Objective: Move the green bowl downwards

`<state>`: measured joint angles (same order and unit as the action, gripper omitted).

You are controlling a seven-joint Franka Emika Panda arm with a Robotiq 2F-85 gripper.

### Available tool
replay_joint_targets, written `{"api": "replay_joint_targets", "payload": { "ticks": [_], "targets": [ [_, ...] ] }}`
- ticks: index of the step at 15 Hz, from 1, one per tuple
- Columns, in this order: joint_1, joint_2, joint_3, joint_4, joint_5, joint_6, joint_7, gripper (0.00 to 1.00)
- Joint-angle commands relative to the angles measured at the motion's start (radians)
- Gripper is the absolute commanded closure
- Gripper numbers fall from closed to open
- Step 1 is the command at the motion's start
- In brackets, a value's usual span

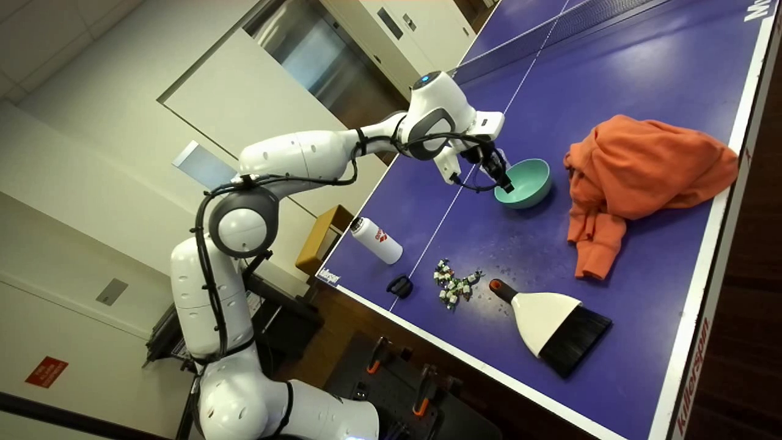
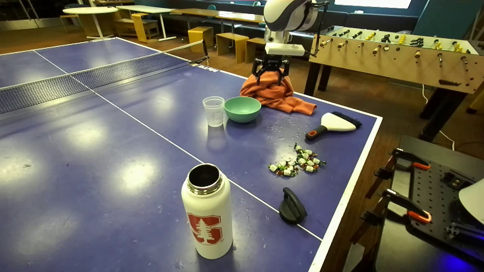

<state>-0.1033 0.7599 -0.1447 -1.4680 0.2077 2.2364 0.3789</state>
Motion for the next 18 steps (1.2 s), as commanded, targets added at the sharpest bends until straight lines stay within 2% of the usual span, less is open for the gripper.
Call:
{"api": "replay_joint_targets", "payload": {
  "ticks": [1,13,14,15,18],
  "targets": [
    [-0.002,0.121,0.008,0.162,-0.009,-0.083,0.049,0.00],
    [0.006,0.333,0.008,0.391,-0.016,-0.198,0.108,0.00],
    [0.006,0.345,0.009,0.405,-0.015,-0.207,0.109,0.25],
    [0.006,0.354,0.009,0.417,-0.015,-0.212,0.110,0.28],
    [0.001,0.373,0.012,0.449,-0.011,-0.225,0.120,0.51]
  ]
}}
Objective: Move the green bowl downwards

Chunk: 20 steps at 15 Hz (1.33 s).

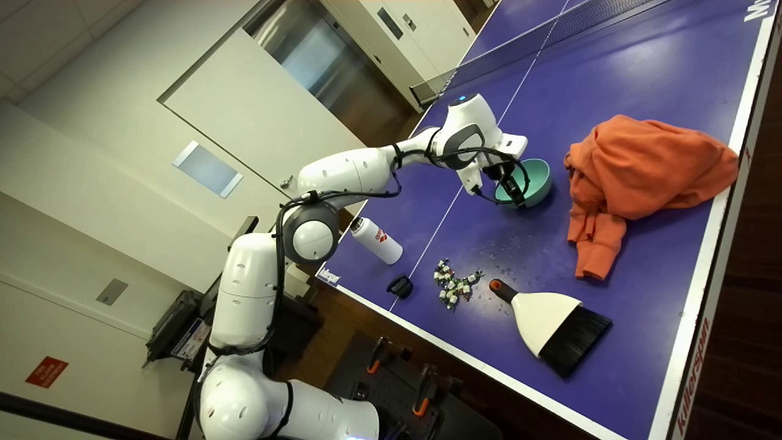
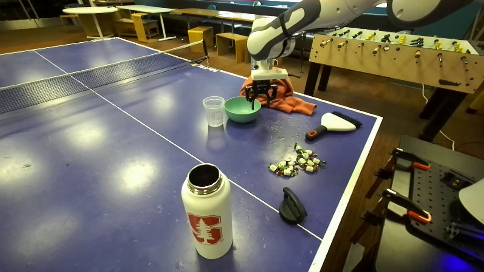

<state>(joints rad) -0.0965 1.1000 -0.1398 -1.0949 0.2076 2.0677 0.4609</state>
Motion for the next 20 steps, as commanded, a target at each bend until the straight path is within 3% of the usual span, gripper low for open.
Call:
{"api": "replay_joint_targets", "payload": {
  "ticks": [1,6,7,11,16,20],
  "targets": [
    [-0.008,0.038,0.008,0.085,-0.010,-0.060,0.037,0.59],
    [-0.014,0.053,0.009,0.115,-0.009,-0.071,0.041,0.96],
    [-0.014,0.054,0.008,0.118,-0.010,-0.074,0.044,1.00],
    [-0.009,0.006,0.007,0.074,-0.015,-0.085,0.037,0.99],
    [0.034,-0.170,-0.040,-0.151,-0.045,-0.044,-0.003,0.99],
    [0.033,-0.285,-0.018,-0.320,-0.094,-0.034,-0.055,0.99]
  ]
}}
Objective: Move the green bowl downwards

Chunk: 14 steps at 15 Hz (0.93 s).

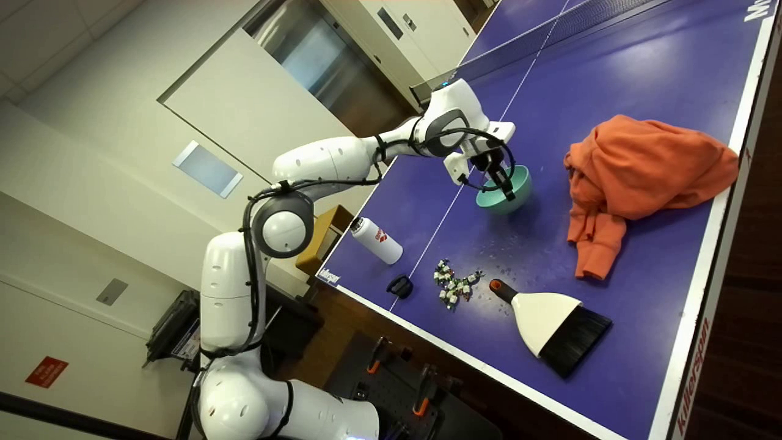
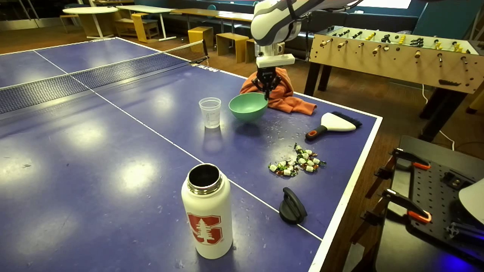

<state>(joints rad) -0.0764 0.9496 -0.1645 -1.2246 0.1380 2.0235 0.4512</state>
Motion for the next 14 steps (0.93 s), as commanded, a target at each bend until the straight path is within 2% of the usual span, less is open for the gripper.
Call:
{"api": "replay_joint_targets", "payload": {
  "ticks": [1,6,11,14],
  "targets": [
    [0.012,-0.159,0.012,-0.237,-0.026,0.022,-0.063,0.99],
    [-0.003,-0.246,0.022,-0.471,-0.017,0.190,-0.161,0.99],
    [-0.039,-0.297,0.014,-0.656,0.018,0.361,-0.164,0.99],
    [-0.072,-0.343,0.011,-0.745,0.038,0.417,-0.181,0.99]
  ]
}}
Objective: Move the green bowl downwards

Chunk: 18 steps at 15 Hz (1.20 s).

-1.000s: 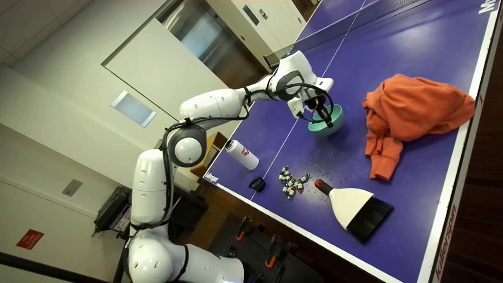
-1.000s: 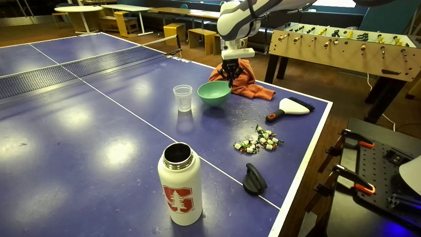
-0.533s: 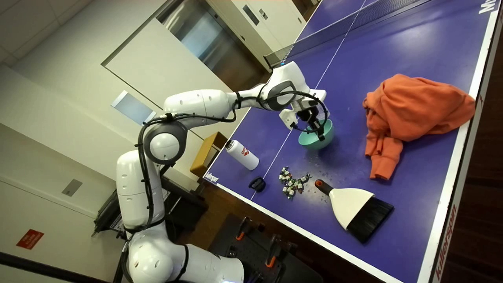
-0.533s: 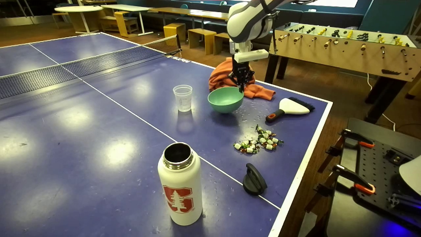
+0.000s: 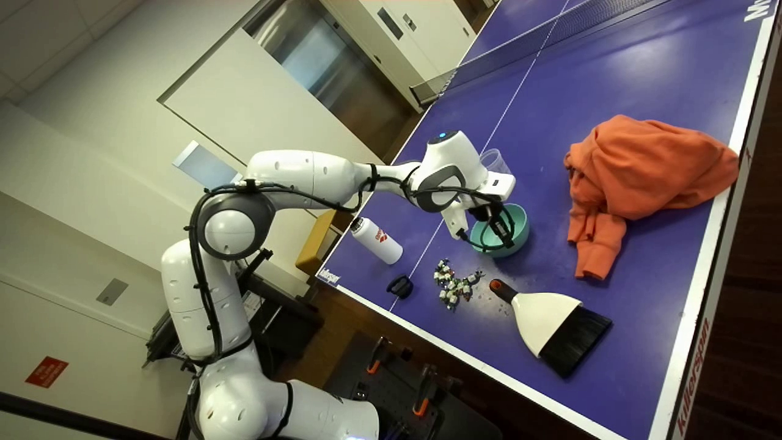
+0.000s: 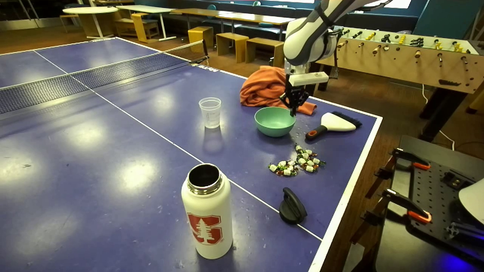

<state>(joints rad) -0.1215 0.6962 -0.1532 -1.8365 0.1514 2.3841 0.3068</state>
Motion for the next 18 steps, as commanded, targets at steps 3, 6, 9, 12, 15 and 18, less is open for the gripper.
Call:
{"api": "replay_joint_targets", "payload": {
  "ticks": [3,6,9,12,15,18],
  "targets": [
    [-0.054,-0.137,-0.002,-0.193,0.030,0.064,-0.066,0.71],
    [-0.091,-0.195,0.023,-0.232,0.051,0.079,-0.152,0.57],
    [-0.122,-0.256,0.060,-0.246,0.111,0.118,-0.254,0.33],
    [-0.145,-0.305,0.102,-0.236,0.180,0.122,-0.358,0.12],
    [-0.157,-0.334,0.126,-0.215,0.230,0.088,-0.444,0.00],
    [-0.154,-0.340,0.131,-0.192,0.245,0.045,-0.498,0.00]
  ]
}}
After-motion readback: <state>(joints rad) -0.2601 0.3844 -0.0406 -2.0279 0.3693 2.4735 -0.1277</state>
